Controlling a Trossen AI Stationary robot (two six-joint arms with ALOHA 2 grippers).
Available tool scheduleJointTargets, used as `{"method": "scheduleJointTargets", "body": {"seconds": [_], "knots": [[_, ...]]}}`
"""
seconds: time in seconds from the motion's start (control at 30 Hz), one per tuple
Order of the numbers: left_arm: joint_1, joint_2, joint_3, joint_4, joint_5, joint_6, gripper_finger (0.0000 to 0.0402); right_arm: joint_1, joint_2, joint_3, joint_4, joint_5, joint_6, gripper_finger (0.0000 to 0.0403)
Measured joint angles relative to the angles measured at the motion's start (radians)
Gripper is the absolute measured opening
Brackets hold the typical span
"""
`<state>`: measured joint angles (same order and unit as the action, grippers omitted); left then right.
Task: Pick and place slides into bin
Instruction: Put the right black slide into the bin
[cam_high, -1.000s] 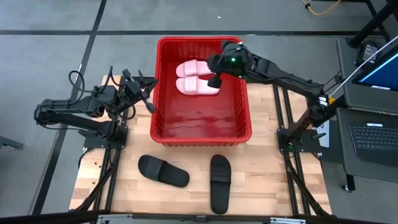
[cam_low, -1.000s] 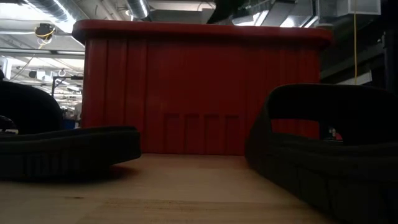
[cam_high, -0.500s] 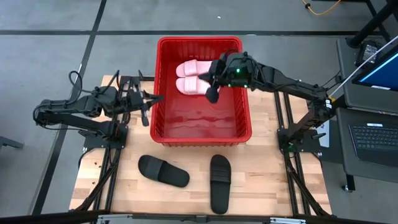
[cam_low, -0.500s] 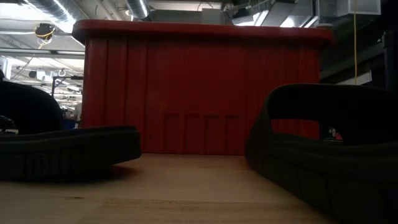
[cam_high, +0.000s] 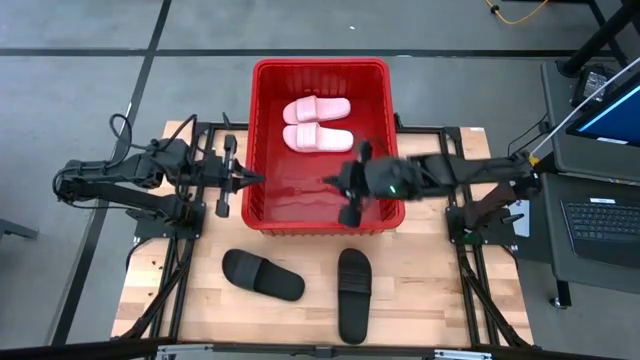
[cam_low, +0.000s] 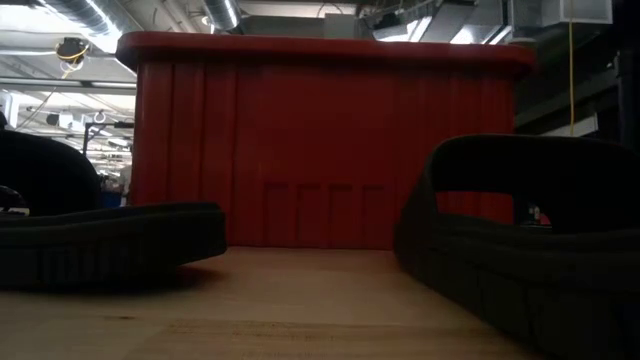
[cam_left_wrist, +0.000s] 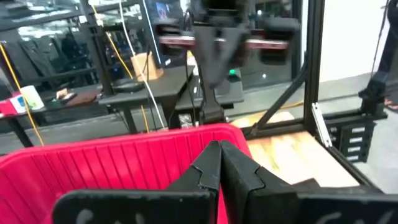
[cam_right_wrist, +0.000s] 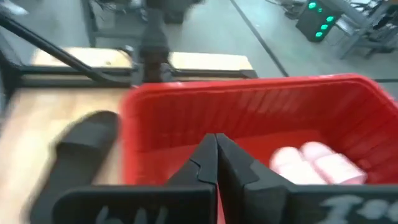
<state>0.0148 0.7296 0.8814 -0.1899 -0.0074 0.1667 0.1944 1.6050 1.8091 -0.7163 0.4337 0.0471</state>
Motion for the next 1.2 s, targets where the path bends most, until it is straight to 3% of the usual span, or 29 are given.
{"method": "scheduleJointTargets", "body": {"seconds": [0.4,0.7,1.0,1.2], "knots": [[0.000,0.000,0.000,0.056,0.000,-0.128,0.0003,0.337,-0.006,0.000,-0.089,0.283,0.254,0.0001],[0.000,0.000,0.000,0.053,0.000,-0.143,0.0003,0.484,0.096,-0.001,-0.164,0.339,0.515,0.0001],[0.000,0.000,0.000,0.021,0.002,-0.073,0.0002,0.576,0.231,-0.001,-0.088,0.370,1.019,0.0000],[0.000,0.000,0.000,0.020,0.057,-0.029,0.0003,0.597,0.313,-0.001,-0.062,0.374,1.359,0.0000]]}}
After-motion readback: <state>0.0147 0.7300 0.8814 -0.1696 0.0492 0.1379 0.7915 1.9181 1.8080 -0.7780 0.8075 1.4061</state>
